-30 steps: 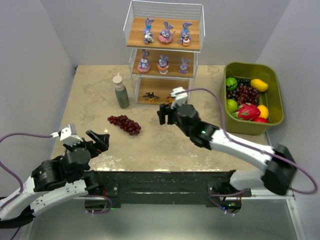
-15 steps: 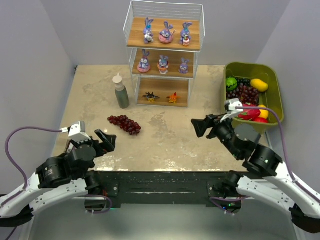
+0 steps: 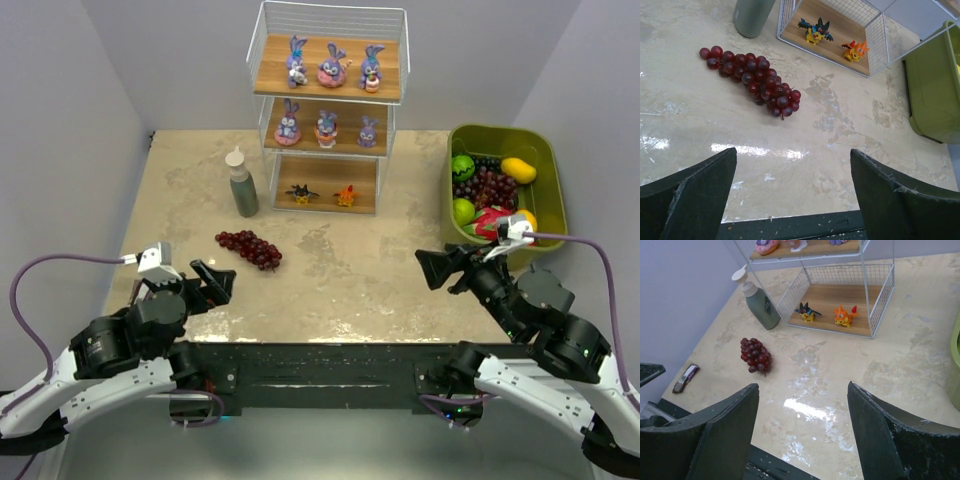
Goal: Place and organize the plastic toys onto the shelf
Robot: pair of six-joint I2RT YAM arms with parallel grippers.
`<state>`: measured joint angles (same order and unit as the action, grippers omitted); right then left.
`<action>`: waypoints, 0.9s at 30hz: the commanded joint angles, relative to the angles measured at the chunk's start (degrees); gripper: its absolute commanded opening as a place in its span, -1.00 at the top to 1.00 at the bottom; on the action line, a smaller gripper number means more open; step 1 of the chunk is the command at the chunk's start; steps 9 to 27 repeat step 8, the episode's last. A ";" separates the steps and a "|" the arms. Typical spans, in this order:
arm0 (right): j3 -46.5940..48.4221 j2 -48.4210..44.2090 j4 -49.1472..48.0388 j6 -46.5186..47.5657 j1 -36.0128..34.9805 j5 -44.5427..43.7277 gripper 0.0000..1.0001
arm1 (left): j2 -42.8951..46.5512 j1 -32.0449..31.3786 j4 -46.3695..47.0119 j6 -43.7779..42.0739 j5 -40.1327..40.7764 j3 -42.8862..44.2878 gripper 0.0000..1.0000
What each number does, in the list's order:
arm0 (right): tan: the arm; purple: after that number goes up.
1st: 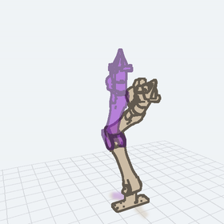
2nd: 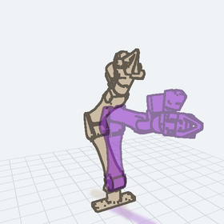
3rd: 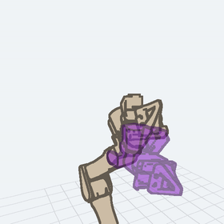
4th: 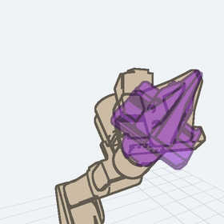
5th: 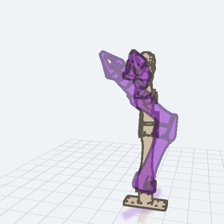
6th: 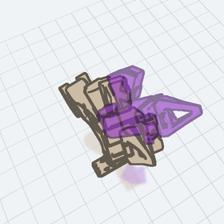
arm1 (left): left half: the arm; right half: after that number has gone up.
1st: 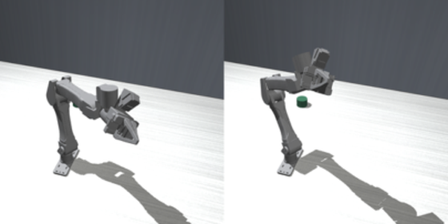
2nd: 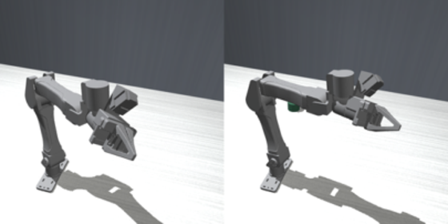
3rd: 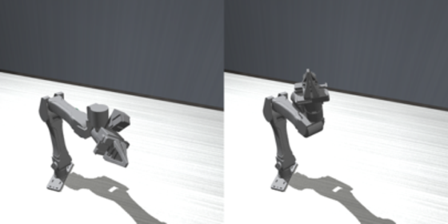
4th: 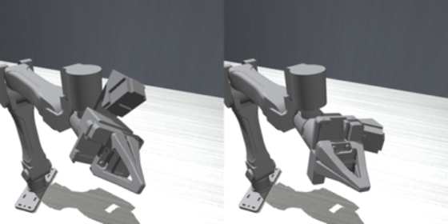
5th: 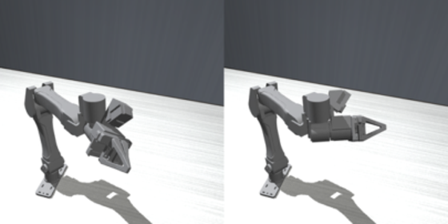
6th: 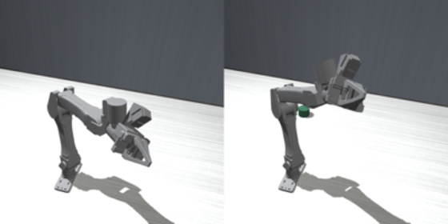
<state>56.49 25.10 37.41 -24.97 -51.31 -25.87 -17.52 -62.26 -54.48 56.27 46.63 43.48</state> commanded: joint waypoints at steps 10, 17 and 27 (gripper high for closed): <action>-1.03 -0.93 2.23 -1.75 0.16 -2.61 -0.55 | -0.59 0.03 0.95 -0.90 1.18 0.90 -0.99; -1.03 -0.93 2.23 -1.75 0.16 -2.61 -0.55 | -0.59 0.03 0.95 -0.90 1.18 0.90 -0.99; -1.03 -0.93 2.23 -1.75 0.16 -2.61 -0.55 | -0.59 0.03 0.95 -0.90 1.18 0.90 -0.99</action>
